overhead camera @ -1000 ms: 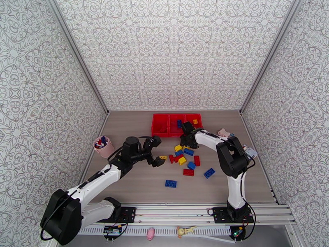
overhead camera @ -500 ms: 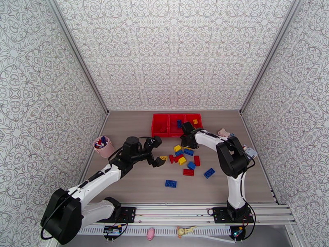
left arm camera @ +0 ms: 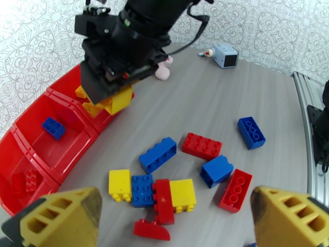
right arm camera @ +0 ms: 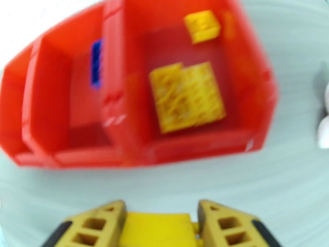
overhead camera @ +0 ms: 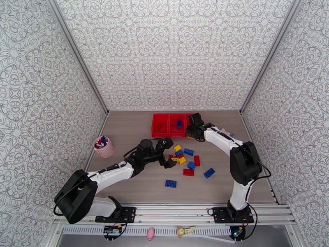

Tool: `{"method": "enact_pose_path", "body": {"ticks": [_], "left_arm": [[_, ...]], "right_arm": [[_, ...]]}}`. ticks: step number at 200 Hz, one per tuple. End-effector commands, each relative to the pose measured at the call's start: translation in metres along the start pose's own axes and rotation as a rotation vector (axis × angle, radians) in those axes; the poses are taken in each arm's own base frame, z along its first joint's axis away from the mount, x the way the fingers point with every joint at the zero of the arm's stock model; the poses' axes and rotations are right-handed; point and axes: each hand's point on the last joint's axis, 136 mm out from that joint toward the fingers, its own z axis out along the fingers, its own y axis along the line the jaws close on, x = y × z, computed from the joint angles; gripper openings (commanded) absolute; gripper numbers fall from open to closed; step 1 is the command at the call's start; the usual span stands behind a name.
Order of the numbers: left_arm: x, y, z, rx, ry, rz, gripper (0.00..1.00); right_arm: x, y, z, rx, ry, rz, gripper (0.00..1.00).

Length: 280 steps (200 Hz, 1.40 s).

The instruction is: Sort the legos into containers by color

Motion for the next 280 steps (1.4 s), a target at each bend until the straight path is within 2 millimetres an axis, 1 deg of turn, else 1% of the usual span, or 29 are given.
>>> {"method": "enact_pose_path", "body": {"ticks": [1, 26, 48, 78, 101, 111, 121, 147, 161, 171, 192, 214, 233, 245, 262, 280], "left_arm": [[-0.028, 0.011, 0.009, -0.040, -0.074, 0.012, 1.00], [-0.031, 0.014, 0.015, -0.036, -0.073, 0.011, 1.00], [-0.031, 0.013, 0.016, -0.029, -0.067, 0.011, 1.00], [-0.027, 0.012, 0.015, -0.029, -0.052, 0.006, 1.00], [-0.026, 0.011, 0.012, -0.034, -0.050, 0.005, 1.00], [-0.025, 0.011, 0.011, -0.035, -0.049, 0.005, 1.00], [-0.026, 0.011, 0.011, -0.035, -0.051, 0.006, 1.00], [-0.030, 0.005, 0.006, -0.014, -0.060, 0.025, 1.00], [-0.033, 0.003, 0.001, 0.003, -0.069, 0.037, 1.00], [-0.034, 0.001, -0.002, 0.022, -0.067, 0.039, 1.00], [-0.032, 0.000, -0.013, 0.052, -0.050, 0.030, 1.00], [-0.029, -0.002, -0.027, 0.085, -0.034, 0.016, 1.00], [-0.025, -0.002, -0.038, 0.079, -0.022, 0.003, 1.00], [-0.022, -0.003, -0.044, 0.073, -0.016, -0.004, 1.00], [-0.017, -0.003, -0.052, 0.063, 0.001, -0.014, 1.00], [-0.010, -0.003, -0.059, 0.053, 0.024, -0.021, 1.00]], "right_arm": [[-0.046, -0.006, 0.004, 0.003, -0.098, 0.011, 0.35], [-0.078, -0.010, 0.019, 0.013, -0.141, -0.014, 0.35], [-0.102, -0.004, 0.032, 0.010, -0.205, -0.062, 0.36], [-0.118, 0.000, 0.059, 0.012, -0.233, -0.088, 0.36], [-0.126, 0.006, 0.068, 0.005, -0.245, -0.103, 0.37], [-0.127, 0.007, 0.069, 0.006, -0.238, -0.114, 0.41], [-0.129, 0.009, 0.065, -0.001, -0.231, -0.118, 0.49], [-0.129, 0.012, 0.043, -0.030, -0.238, -0.143, 0.67], [-0.123, 0.013, 0.030, -0.058, -0.247, -0.184, 0.74], [-0.115, 0.014, 0.020, -0.089, -0.243, -0.240, 0.78], [-0.089, 0.020, 0.001, -0.178, -0.229, -0.419, 0.83], [-0.065, 0.013, -0.015, -0.196, -0.196, -0.555, 0.88], [-0.049, 0.005, -0.027, -0.197, -0.176, -0.646, 0.91], [-0.035, 0.005, -0.034, -0.228, -0.150, -0.715, 0.92], [-0.010, 0.010, -0.048, -0.308, -0.092, -0.822, 0.95], [0.017, 0.011, -0.057, -0.341, -0.024, -0.946, 0.96]]}}
